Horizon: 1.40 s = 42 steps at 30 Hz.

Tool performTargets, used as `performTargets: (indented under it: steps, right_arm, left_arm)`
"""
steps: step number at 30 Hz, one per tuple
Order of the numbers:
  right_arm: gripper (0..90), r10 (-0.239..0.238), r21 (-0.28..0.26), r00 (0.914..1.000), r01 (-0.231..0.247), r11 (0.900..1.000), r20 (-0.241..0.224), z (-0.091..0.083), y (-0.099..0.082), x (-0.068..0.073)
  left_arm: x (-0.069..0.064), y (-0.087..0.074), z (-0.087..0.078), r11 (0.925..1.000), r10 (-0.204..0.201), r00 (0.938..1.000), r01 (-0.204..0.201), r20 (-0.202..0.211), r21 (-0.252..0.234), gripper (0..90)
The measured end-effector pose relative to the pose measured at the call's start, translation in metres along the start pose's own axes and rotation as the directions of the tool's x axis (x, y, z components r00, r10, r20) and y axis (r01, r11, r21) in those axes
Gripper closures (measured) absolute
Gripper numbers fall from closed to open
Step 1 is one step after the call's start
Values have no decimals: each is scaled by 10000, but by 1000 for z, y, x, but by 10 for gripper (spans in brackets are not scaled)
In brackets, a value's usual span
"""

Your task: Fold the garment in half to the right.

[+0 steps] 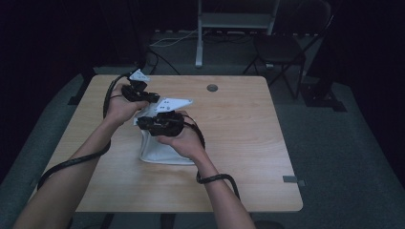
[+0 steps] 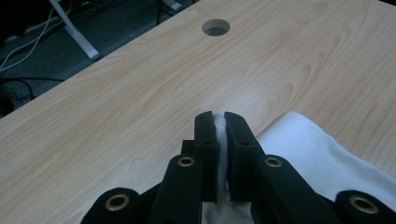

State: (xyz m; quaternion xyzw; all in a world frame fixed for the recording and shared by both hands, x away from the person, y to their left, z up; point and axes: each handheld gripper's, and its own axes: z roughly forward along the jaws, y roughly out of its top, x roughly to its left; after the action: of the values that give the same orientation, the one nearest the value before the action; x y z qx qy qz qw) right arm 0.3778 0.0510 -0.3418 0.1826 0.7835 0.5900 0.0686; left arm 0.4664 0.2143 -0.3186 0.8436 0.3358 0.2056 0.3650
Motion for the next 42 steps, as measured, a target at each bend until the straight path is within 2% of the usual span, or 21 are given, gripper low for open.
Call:
performTargets:
  steps: [3,42]
  right_arm:
    - [772,6,7,10000,-6,10000,7,-1,-1,0]
    - [767,288,193,9990,-294,9994,341,-21,-22,-9]
  left_arm:
    - [-1,0,1,10000,70,9999,-70,124,-49,846]
    - [-20,0,25,9999,118,9992,-118,371,-13,844]
